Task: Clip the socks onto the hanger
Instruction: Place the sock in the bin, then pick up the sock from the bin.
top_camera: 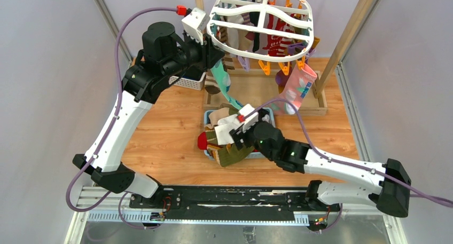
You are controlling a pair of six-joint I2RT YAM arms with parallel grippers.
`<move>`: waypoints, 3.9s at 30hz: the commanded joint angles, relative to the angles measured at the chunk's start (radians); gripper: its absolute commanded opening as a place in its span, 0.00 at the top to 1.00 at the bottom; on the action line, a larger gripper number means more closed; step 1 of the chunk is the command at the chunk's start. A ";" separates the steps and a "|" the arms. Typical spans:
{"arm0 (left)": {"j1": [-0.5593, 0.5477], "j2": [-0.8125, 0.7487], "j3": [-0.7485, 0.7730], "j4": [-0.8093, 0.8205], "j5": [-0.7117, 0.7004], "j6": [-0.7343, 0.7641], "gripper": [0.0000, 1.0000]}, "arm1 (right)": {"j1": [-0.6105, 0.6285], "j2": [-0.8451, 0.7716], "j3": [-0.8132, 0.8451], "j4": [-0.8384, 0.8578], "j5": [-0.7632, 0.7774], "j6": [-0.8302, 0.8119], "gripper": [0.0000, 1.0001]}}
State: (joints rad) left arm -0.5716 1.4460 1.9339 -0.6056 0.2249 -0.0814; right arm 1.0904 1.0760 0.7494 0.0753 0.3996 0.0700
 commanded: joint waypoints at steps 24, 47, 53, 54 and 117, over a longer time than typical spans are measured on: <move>0.005 -0.019 0.012 -0.040 0.027 -0.001 0.92 | 0.212 0.374 0.094 0.145 0.133 -0.230 0.44; 0.004 -0.020 0.013 -0.040 0.027 -0.003 0.92 | 0.158 0.235 0.013 0.187 0.123 -0.143 1.00; 0.004 -0.022 0.008 -0.039 0.025 0.000 0.91 | 0.145 0.160 -0.027 0.157 0.019 -0.088 1.00; 0.004 -0.022 0.007 -0.039 0.025 0.000 0.91 | 0.146 0.156 -0.031 0.155 0.014 -0.081 1.00; 0.005 -0.005 -0.022 -0.039 0.020 -0.027 0.91 | 0.062 -0.043 0.142 0.278 0.089 -0.092 1.00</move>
State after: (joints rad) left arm -0.5716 1.4464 1.9316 -0.6075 0.2413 -0.0872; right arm 1.1839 1.0489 0.8024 0.3031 0.4500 -0.0219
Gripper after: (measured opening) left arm 0.283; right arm 0.014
